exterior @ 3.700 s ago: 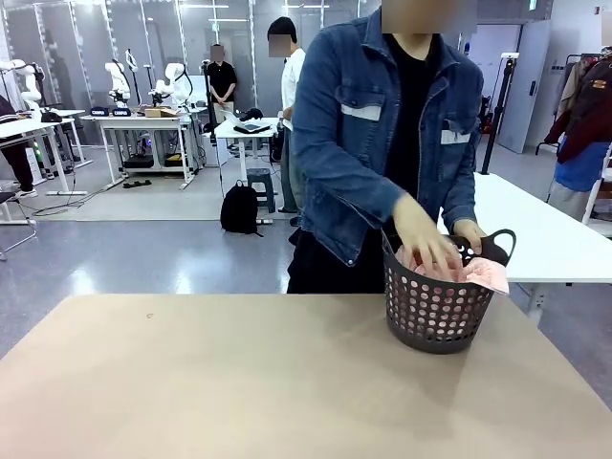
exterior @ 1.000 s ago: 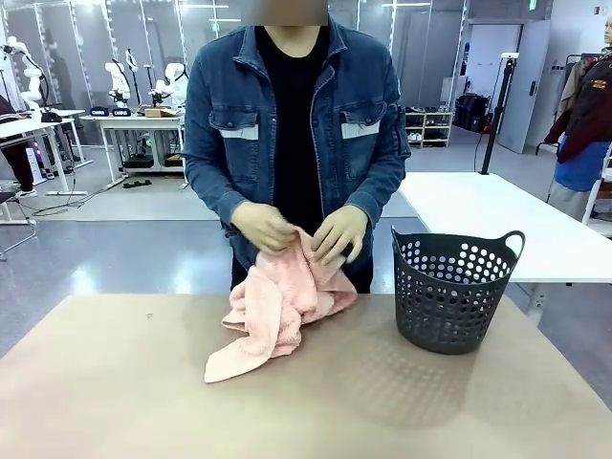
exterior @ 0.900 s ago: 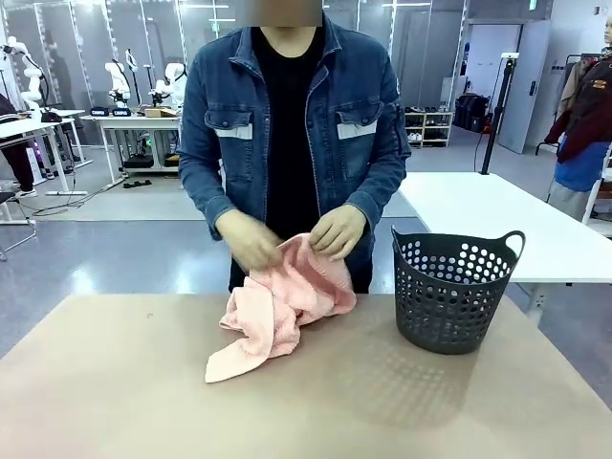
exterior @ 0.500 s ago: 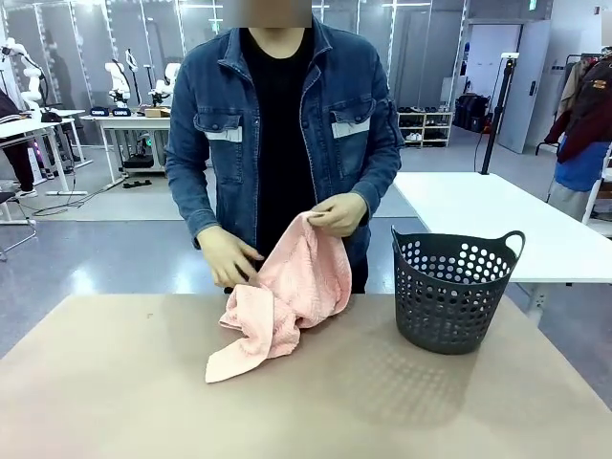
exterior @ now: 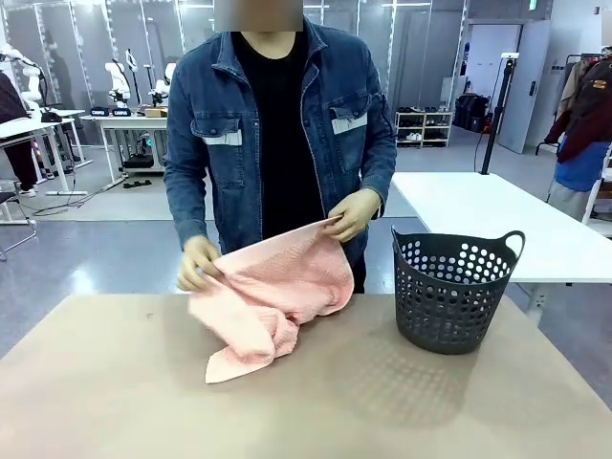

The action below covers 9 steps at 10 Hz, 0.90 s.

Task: Fold the towel.
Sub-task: Grab the top end of the 100 cm Hotel Towel extended by the human.

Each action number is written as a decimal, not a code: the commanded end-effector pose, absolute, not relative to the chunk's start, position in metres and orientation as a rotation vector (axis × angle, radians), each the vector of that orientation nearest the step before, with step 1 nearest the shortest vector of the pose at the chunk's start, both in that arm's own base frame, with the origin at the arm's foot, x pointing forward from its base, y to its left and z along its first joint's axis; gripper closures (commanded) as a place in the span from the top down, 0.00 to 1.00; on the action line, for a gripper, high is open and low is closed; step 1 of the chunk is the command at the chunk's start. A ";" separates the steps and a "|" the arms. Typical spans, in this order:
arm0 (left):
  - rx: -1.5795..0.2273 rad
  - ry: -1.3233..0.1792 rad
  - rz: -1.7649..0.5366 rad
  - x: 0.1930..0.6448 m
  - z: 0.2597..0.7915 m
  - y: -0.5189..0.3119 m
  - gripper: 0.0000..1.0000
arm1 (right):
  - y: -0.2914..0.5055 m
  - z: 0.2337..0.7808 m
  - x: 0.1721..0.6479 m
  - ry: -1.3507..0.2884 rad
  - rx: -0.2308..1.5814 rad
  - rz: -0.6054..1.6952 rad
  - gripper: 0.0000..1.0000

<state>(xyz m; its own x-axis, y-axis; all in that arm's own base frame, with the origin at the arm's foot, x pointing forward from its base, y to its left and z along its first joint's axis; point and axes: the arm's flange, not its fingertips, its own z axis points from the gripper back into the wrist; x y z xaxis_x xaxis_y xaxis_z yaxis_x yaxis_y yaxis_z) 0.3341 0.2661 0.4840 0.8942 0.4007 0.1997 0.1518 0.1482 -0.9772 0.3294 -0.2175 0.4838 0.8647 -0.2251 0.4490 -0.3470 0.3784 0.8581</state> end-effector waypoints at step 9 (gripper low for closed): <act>-1.433 -0.468 0.180 0.332 0.485 0.266 1.00 | -0.218 0.484 0.330 -0.559 1.202 0.090 1.00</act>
<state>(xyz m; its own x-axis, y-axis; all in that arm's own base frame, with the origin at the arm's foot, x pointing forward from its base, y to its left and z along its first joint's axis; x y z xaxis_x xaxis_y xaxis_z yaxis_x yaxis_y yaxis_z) 0.3341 0.2661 0.4840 0.8941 0.4008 0.1997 0.1518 0.1482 -0.9772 0.3295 -0.2175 0.4838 0.8647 -0.2251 0.4490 -0.3470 0.3784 0.8581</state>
